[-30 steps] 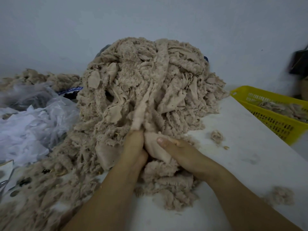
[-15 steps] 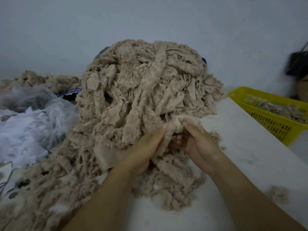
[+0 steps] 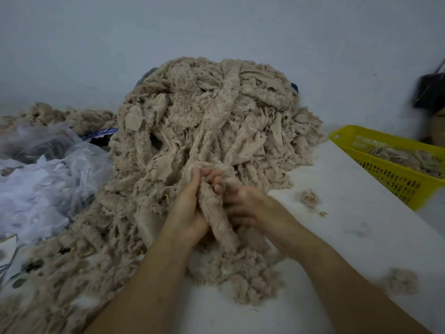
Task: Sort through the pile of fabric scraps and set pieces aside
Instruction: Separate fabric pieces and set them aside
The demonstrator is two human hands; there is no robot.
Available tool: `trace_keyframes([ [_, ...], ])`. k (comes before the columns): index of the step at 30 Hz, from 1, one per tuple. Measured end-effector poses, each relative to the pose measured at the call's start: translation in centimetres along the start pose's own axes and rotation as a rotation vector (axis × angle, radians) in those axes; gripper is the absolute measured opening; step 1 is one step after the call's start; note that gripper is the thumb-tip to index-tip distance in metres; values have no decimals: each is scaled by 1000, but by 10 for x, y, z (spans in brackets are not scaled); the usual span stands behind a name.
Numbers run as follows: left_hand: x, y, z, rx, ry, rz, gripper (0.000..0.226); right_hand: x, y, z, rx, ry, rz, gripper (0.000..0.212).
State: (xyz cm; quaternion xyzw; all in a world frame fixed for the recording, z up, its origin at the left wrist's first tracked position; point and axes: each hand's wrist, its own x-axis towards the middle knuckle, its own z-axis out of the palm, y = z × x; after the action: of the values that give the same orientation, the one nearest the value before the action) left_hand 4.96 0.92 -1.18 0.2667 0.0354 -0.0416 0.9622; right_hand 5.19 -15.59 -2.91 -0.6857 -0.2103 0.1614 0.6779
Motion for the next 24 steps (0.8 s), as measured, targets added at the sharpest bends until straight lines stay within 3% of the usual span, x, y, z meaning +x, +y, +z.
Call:
trace_keyframes([
  [3,4,3,-5,-80,31,72,31,-2,6,7,-374,-124,52,56],
  [7,6,8,-8,-149,-1,79,31,-2,5,4,-659,-77,24,30],
  [9,5,11,-8,-121,-11,73,23,-2,3,3,-469,70,47,24],
  [11,5,11,-6,49,3,74,17,0,1,-2,-109,208,79,27],
  [15,-3,-6,1,738,60,70,29,3,-1,-11,230,331,64,39],
  [19,-15,-21,2,1375,-119,80,16,4,-5,-16,450,410,52,52],
  [21,-15,-23,0,1436,-80,70,26,5,-8,-18,499,448,48,48],
  [24,-11,-18,1,1187,43,121,29,3,-13,-26,540,428,12,53],
])
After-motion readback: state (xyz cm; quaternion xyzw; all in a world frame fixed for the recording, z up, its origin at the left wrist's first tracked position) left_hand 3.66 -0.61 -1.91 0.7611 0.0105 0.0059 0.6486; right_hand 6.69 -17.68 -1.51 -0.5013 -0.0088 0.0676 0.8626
